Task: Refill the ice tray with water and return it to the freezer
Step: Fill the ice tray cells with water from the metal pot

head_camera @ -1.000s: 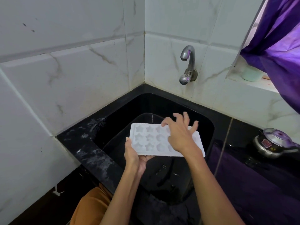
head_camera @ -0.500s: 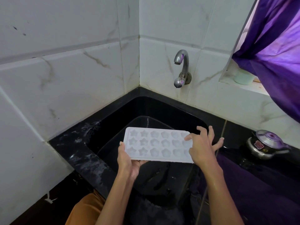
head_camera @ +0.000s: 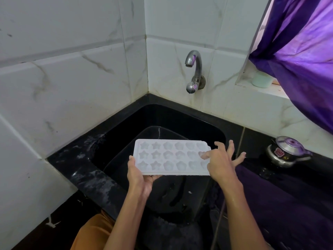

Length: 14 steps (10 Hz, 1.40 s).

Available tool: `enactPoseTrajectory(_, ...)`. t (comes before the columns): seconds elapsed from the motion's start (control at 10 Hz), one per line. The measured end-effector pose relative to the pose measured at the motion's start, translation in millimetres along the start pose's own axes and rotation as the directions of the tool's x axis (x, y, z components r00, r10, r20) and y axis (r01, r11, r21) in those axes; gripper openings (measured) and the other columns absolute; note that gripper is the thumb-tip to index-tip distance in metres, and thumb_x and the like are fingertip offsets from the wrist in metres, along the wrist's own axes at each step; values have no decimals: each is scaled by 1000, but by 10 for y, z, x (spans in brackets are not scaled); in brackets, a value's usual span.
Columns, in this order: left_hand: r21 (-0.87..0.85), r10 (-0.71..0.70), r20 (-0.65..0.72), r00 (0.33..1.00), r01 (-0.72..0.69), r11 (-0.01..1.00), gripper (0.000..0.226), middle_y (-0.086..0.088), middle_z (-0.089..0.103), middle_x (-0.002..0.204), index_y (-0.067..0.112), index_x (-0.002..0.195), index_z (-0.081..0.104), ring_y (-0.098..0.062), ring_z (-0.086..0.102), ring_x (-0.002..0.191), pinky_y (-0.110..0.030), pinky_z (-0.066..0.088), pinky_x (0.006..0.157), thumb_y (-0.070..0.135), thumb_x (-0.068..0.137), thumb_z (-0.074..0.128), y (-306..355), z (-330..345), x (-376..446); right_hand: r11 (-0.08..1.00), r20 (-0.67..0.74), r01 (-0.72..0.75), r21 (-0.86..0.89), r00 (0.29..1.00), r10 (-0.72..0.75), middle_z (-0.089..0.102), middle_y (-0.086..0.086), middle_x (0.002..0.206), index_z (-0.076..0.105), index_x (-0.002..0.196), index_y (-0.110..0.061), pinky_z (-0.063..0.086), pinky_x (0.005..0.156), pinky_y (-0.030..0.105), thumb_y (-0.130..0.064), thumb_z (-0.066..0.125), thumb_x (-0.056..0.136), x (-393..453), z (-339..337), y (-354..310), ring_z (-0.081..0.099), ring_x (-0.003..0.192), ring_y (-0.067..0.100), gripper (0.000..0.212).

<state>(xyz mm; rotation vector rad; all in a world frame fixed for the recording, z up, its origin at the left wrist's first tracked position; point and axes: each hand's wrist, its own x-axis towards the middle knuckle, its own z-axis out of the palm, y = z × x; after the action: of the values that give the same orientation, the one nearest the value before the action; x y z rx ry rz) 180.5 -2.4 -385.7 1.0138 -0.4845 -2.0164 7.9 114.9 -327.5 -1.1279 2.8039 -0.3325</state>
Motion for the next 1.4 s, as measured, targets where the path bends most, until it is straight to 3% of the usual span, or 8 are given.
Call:
enactPoseTrajectory(0.1, -4, -7, 0, 1000, 7, 1000, 54, -12, 75, 93, 12, 112, 61, -33, 72, 83, -53, 57, 63, 53, 97, 30, -9, 21, -12, 1000, 0, 3, -22, 1000, -3, 8, 10, 159, 67, 111, -33, -16, 105, 66, 12, 50, 78, -10, -2, -50, -20, 143, 35, 58)
enactPoseTrajectory(0.5, -9, -1, -18, 1000, 1, 1000, 52, -11, 75, 92, 13, 111, 61, -32, 72, 81, -51, 57, 60, 53, 97, 31, -36, 31, -40, 1000, 48, -20, -10, 999, 20, 6, 11, 158, 68, 105, -21, -15, 107, 66, 12, 47, 80, -23, -8, -85, -20, 143, 35, 47)
enactPoseTrajectory(0.6, -8, 2, -28, 1000, -2, 1000, 52, -13, 74, 96, 13, 112, 61, -32, 72, 83, -53, 57, 63, 53, 97, 31, -49, 20, -40, 1000, 69, -6, 2, 998, 6, 18, 11, 153, 66, 85, -19, -15, 106, 67, 14, 45, 78, -36, -16, -68, -16, 144, 37, 40)
enactPoseTrajectory(0.8, -15, -1, -36, 999, 0, 1000, 51, -13, 74, 97, 13, 112, 61, -33, 72, 84, -55, 57, 66, 52, 97, 32, -62, 22, -54, 1000, 56, -9, -12, 998, 10, 6, 14, 158, 68, 109, -21, -14, 106, 66, 13, 46, 80, -27, -2, -68, -19, 143, 37, 50)
enactPoseTrajectory(0.9, -8, 9, -45, 999, -9, 1000, 51, -14, 73, 101, 14, 112, 61, -33, 71, 86, -56, 57, 68, 52, 97, 32, -60, 32, -57, 1000, 80, -1, -20, 997, 2, 13, 14, 155, 68, 94, -16, -13, 106, 67, 14, 45, 79, -34, 8, -78, -16, 144, 38, 40)
enactPoseTrajectory(1.0, -12, 8, -55, 998, -9, 1000, 50, -13, 73, 100, 14, 110, 62, -33, 72, 84, -56, 57, 66, 52, 97, 32, -61, 26, -60, 1000, 49, -7, 17, 999, 6, 18, 13, 151, 64, 97, -15, -13, 106, 66, 10, 47, 83, -9, 14, -67, -13, 144, 37, 33)
enactPoseTrajectory(1.1, -12, 13, -48, 999, -14, 1000, 49, -11, 75, 94, 14, 110, 61, -32, 72, 82, -54, 57, 64, 51, 98, 31, -62, 21, -51, 998, -44, 20, 63, 999, -17, 22, 11, 145, 51, 111, -20, -10, 110, 65, 16, 44, 76, 13, 29, -101, -10, 144, 35, 50)
enactPoseTrajectory(1.4, -19, 24, -39, 999, -25, 1000, 51, -11, 75, 91, 14, 108, 62, -31, 72, 79, -50, 57, 58, 51, 98, 30, -46, 13, -33, 990, 4, 142, -8, 990, -142, 7, 14, 157, 61, 120, -33, -20, 105, 67, 23, 45, 71, -67, 147, -246, -21, 142, 38, 76)
